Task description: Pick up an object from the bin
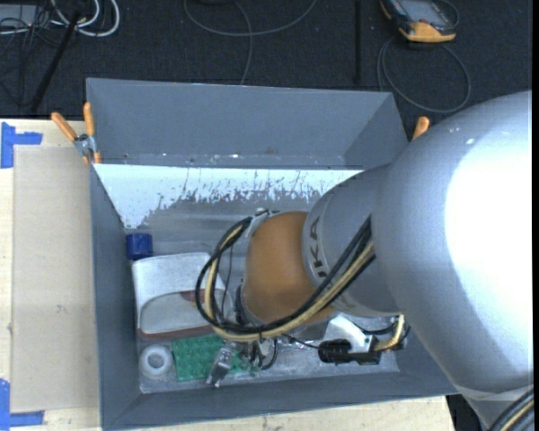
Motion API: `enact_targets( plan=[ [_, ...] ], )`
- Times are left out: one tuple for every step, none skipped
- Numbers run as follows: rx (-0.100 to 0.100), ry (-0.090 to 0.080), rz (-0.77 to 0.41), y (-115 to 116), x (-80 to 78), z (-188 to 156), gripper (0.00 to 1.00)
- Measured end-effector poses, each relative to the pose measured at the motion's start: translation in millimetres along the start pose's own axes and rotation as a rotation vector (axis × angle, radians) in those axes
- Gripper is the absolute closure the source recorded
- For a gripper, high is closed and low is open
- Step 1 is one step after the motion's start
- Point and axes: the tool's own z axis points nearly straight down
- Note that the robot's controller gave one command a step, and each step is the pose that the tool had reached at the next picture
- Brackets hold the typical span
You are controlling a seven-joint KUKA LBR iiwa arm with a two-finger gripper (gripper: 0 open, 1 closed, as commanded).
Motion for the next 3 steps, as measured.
enact_targets(
  plan=[
    [-0.002, -0.007, 0.002, 0, -2.7, -2, 1.0],
    [0.003, 0.002, 0.003, 0, -2.6, -5, 1.0],
    [0.001, -0.001, 0.002, 0, -3.3, -51, 1.0]
  ],
)
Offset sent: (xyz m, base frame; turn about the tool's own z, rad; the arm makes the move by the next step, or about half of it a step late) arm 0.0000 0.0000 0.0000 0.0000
